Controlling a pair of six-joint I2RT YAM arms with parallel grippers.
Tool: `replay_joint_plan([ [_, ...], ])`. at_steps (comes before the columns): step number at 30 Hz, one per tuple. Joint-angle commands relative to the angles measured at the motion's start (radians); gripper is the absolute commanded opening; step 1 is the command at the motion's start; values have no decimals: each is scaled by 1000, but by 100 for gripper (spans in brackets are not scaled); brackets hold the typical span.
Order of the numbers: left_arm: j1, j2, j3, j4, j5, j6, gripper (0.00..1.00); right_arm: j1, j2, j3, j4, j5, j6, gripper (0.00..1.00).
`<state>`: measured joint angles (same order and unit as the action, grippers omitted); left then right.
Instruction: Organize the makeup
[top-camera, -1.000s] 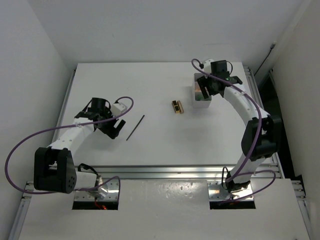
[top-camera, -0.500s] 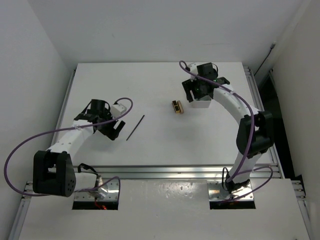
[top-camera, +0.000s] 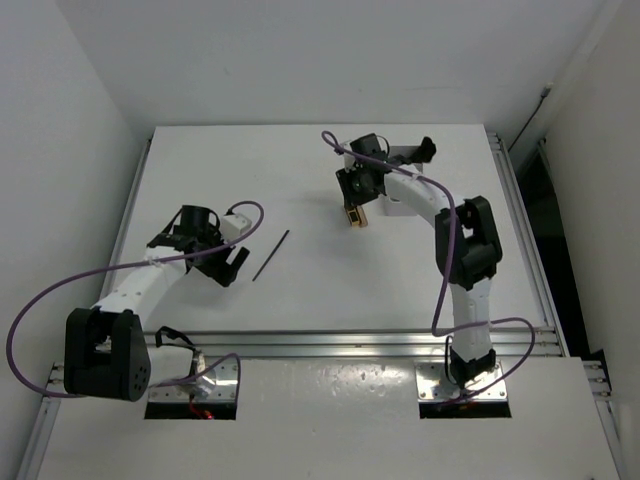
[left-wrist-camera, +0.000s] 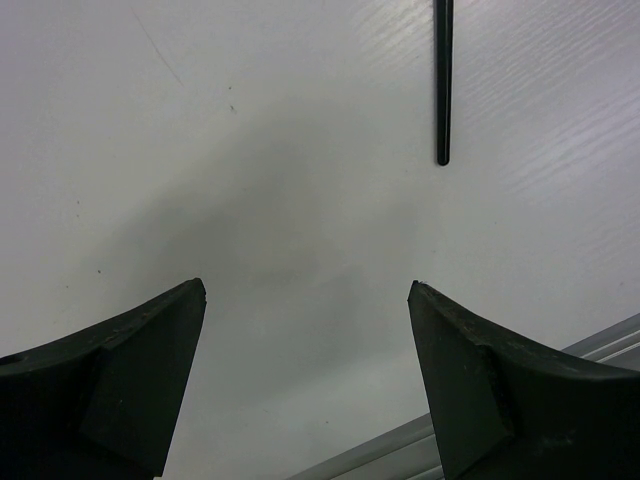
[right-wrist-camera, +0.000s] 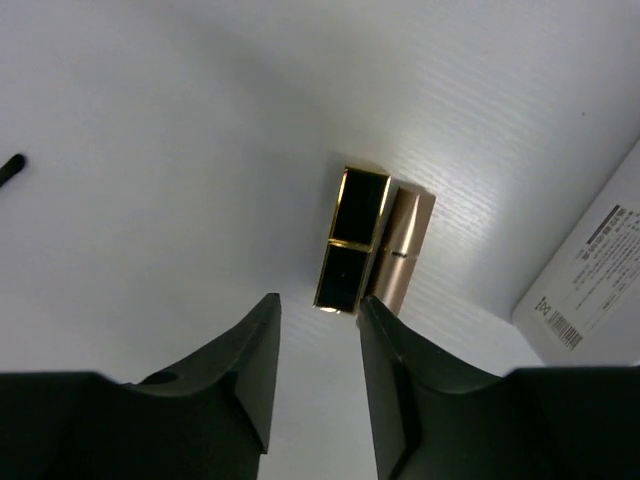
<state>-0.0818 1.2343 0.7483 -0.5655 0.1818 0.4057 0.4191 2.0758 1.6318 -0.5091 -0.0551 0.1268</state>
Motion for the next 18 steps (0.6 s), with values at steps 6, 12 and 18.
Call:
replay_joint_plan([
  [6, 17, -25, -4, 27, -1, -13, 89, 21, 150, 181, -65, 164, -36, 43],
  [12, 17, -6, -4, 27, -1, -22, 89, 43, 204, 204, -65, 224, -85, 45],
  [18, 17, 4, -4, 27, -10, -22, 89, 55, 218, 192, -59, 184, -85, 45],
])
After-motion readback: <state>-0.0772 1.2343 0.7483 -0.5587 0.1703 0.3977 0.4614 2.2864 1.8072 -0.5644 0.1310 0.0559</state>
